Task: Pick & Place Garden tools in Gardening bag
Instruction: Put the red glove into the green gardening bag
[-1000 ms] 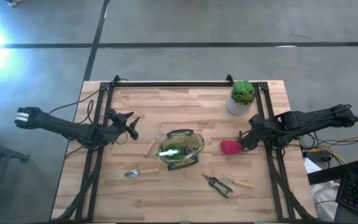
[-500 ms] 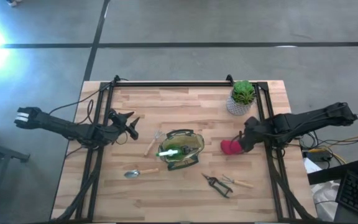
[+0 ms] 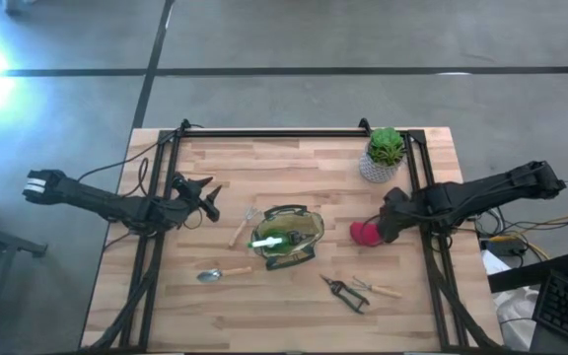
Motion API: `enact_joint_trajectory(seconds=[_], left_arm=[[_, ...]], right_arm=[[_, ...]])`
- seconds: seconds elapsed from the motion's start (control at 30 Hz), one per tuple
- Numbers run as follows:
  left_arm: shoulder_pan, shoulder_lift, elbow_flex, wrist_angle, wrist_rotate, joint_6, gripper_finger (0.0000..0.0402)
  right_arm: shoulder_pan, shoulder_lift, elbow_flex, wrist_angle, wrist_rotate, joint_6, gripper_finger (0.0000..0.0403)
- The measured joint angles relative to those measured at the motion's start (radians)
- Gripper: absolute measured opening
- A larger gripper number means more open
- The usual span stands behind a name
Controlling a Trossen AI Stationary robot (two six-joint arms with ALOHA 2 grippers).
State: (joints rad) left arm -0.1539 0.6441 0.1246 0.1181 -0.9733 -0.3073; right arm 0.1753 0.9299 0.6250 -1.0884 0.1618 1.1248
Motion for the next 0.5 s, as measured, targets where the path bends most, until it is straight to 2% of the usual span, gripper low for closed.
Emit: enact_joint_trajectory(seconds=[0.1,0.5], left_arm=[[0.000,0.000,0.000,0.000,0.000,0.000,0.0186],[0.000,0.000,0.000,0.000,0.000,0.000,0.0186]], right_arm=[[-0.013,-0.006,-0.044,0.060,-0.053,-0.012,0.0121],[-0.109,-0.007,-0.138,0.153,-0.058,-0.060,0.0121]])
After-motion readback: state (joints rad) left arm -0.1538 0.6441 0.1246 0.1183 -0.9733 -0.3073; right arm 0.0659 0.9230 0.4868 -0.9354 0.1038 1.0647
